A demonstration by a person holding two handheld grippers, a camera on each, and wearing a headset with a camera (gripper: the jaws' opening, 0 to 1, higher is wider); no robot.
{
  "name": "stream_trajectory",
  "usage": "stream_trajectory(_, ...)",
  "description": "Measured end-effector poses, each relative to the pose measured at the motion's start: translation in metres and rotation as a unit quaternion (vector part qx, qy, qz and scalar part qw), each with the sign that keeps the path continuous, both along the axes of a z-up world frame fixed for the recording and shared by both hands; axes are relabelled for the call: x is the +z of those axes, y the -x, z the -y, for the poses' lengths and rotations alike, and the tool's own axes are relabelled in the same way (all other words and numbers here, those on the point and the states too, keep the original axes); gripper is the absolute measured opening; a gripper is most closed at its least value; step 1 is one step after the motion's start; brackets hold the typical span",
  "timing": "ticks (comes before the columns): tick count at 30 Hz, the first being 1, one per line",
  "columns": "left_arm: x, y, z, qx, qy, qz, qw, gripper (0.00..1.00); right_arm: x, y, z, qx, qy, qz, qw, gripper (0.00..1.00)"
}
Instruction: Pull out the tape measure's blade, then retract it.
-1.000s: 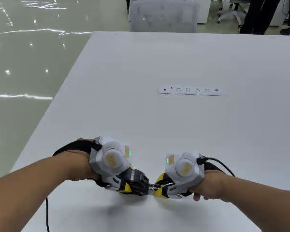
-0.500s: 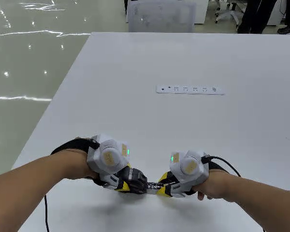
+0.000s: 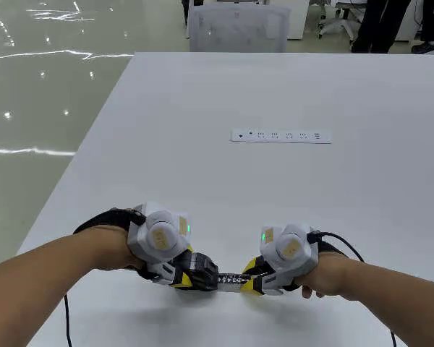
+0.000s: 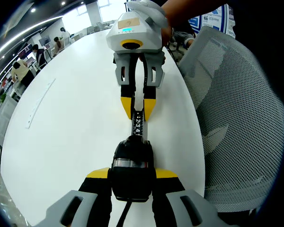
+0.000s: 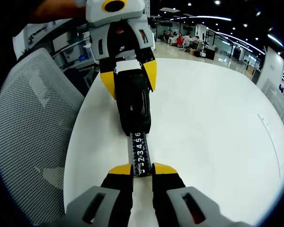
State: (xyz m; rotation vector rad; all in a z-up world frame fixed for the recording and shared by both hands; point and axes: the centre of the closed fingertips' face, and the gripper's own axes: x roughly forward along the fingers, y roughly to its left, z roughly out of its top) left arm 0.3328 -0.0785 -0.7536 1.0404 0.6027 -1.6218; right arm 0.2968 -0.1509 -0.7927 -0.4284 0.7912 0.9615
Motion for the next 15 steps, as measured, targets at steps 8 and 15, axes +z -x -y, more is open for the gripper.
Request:
stream_trajectory(8,0.0,0.001,0.0,-0.001,0.0,-0.001,1.0,0.29,0.001,0.003,0.005,-0.005,0.003,0.001,1.0,0.13)
stream_trajectory(15,0.0,0.002,0.0,-0.001,-0.001,-0.001,1.0,0.29,-0.001,0.007,0.011,-0.012,0.004,-0.002,0.9999,0.13)
